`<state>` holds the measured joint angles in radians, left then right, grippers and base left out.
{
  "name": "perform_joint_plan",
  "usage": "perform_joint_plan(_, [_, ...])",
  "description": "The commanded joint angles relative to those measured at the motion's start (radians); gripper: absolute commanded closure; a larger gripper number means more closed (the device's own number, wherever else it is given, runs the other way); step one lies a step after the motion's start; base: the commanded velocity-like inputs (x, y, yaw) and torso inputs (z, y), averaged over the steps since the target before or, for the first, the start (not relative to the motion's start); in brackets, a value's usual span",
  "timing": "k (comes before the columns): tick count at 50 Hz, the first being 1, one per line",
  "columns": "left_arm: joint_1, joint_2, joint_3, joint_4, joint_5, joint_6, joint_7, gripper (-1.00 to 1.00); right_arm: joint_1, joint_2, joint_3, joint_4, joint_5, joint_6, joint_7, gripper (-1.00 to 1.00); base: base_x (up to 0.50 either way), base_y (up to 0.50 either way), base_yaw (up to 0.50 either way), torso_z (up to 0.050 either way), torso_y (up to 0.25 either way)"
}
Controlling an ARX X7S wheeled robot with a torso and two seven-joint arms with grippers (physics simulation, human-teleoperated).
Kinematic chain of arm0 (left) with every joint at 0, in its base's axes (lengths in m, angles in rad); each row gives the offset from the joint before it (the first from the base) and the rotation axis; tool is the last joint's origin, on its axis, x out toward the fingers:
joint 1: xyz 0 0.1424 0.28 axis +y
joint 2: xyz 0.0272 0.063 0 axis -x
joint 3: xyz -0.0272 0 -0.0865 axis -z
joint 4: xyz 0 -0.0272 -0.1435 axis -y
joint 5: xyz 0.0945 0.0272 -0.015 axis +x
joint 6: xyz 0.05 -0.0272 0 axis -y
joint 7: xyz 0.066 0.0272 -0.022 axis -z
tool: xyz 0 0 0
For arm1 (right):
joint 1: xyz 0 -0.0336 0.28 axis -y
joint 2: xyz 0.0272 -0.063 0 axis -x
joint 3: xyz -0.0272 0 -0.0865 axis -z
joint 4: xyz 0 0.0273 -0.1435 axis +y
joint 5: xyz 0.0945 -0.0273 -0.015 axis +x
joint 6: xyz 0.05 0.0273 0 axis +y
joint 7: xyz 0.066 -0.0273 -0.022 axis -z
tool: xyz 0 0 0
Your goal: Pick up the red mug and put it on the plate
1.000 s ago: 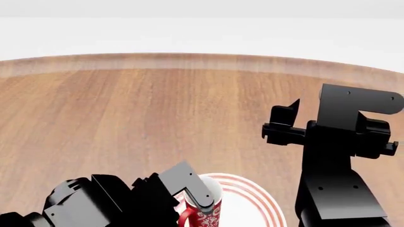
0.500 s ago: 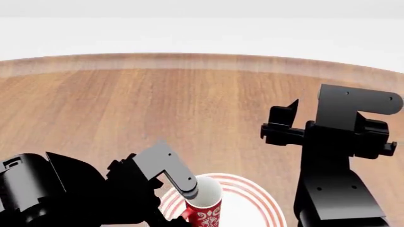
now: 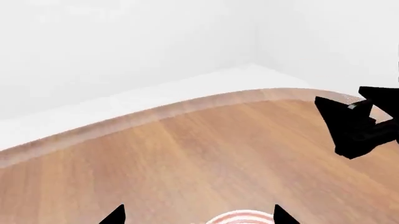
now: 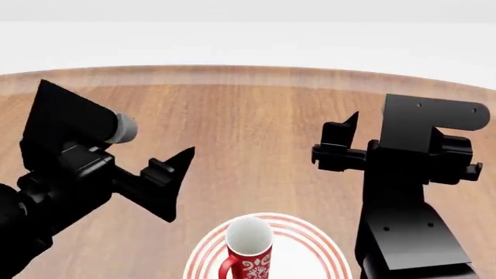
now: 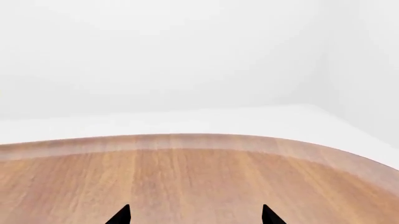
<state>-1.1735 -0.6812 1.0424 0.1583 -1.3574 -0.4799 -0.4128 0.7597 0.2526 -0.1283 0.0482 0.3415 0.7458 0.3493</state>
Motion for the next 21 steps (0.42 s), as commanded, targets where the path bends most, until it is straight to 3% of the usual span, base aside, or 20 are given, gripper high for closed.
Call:
perform_joint_plan(1, [0.119, -0.037, -0.129, 0.083, 0.186, 0.268, -0.357, -1.00, -0.001, 0.005, -0.010, -0.078, 0.012, 0.023, 0.005, -1.00, 0.00, 0.00, 0.00, 0.000, 0.000])
perform_joint_plan(7, [0.149, -0.030, -0.148, 0.094, 0.357, 0.329, -0.553, -1.00, -0.010, 0.012, -0.021, -0.124, 0.008, 0.001, 0.003, -1.00, 0.00, 0.00, 0.00, 0.000, 0.000])
perform_joint_plan(21, [0.165, 0.003, -0.132, 0.063, 0.404, 0.356, -0.534, -1.00, -0.037, 0.045, -0.105, -0.312, -0.041, -0.076, -0.012, -1.00, 0.00, 0.00, 0.00, 0.000, 0.000])
